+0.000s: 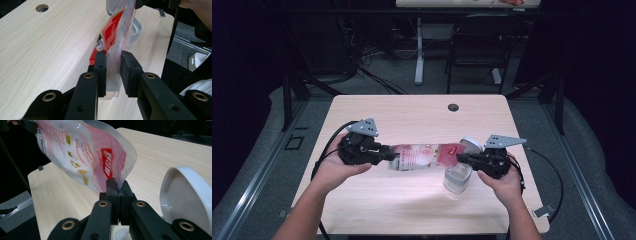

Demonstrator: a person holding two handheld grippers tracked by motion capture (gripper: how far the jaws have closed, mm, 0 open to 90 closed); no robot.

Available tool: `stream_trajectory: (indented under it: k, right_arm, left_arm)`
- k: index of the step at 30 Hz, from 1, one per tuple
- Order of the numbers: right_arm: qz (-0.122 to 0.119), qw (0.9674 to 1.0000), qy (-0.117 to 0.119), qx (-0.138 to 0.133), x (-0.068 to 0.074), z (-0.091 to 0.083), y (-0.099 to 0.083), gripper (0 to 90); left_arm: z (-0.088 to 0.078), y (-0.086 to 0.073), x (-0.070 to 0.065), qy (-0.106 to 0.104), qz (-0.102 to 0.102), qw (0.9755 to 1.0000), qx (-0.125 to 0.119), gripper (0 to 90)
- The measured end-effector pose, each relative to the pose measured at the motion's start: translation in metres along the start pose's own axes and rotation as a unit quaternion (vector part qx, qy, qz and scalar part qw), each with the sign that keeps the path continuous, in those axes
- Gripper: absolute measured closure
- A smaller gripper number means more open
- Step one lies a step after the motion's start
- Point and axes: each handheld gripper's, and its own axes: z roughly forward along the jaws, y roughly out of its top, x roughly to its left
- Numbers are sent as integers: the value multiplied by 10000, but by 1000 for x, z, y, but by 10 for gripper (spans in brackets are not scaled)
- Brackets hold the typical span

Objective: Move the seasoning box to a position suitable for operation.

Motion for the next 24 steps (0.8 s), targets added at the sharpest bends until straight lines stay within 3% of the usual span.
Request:
stream_trajectory:
  k: [24]
  right_arm:
    - [87,10000,-23,-17,-5,-2,-3,896]
  left_arm:
    - [0,14,1,-10,104,9999,101,765]
